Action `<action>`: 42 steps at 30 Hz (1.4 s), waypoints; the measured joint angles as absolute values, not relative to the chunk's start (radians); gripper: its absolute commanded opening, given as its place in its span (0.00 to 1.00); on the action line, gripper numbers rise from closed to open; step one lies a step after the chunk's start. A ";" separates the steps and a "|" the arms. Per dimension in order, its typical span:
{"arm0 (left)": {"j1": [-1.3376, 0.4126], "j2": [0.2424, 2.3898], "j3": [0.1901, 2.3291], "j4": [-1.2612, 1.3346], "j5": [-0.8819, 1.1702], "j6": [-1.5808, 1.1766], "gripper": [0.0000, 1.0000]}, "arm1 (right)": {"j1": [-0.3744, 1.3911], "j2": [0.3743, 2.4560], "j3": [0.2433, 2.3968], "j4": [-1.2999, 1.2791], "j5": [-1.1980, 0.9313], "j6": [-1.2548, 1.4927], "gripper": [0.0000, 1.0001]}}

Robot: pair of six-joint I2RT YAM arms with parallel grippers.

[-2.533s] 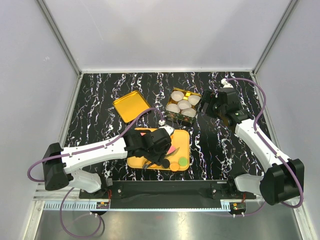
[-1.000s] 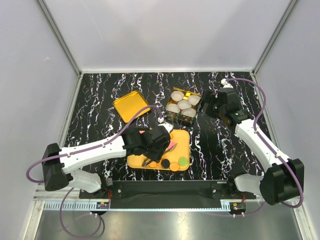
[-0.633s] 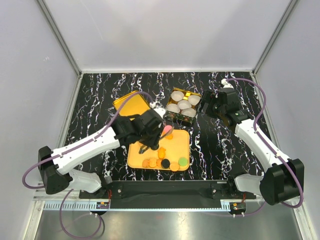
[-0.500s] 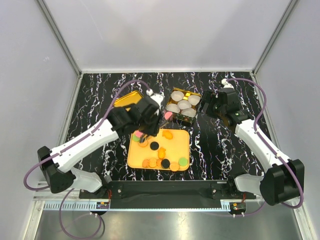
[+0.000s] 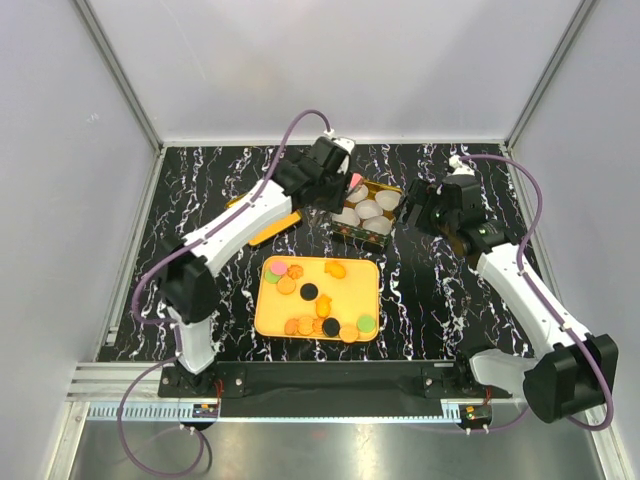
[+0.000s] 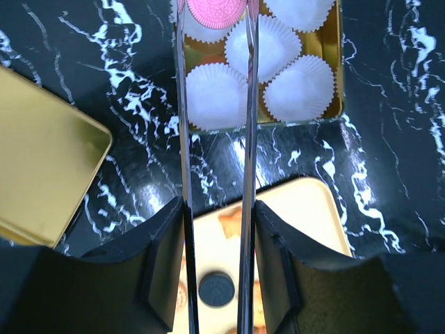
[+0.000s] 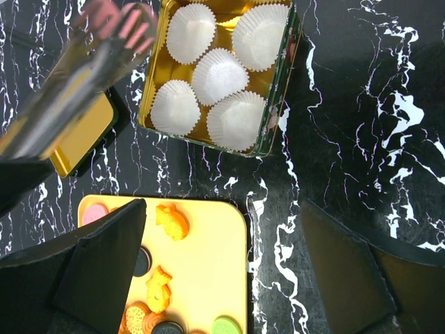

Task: Pack the cookies

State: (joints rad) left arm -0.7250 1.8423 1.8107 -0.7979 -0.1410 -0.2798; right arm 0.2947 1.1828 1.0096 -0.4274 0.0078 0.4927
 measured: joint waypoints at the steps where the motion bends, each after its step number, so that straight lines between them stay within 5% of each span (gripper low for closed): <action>1: -0.723 1.875 1.828 -0.794 -0.139 -0.276 0.45 | 0.295 1.179 1.012 -0.432 0.009 0.493 1.00; 14: -0.702 2.047 1.946 -0.789 -0.125 -0.257 0.45 | 0.295 1.168 1.014 -0.458 0.010 0.490 1.00; 42: -0.694 2.061 1.969 -0.799 -0.117 -0.233 0.48 | 0.295 1.168 1.013 -0.458 0.010 0.489 1.00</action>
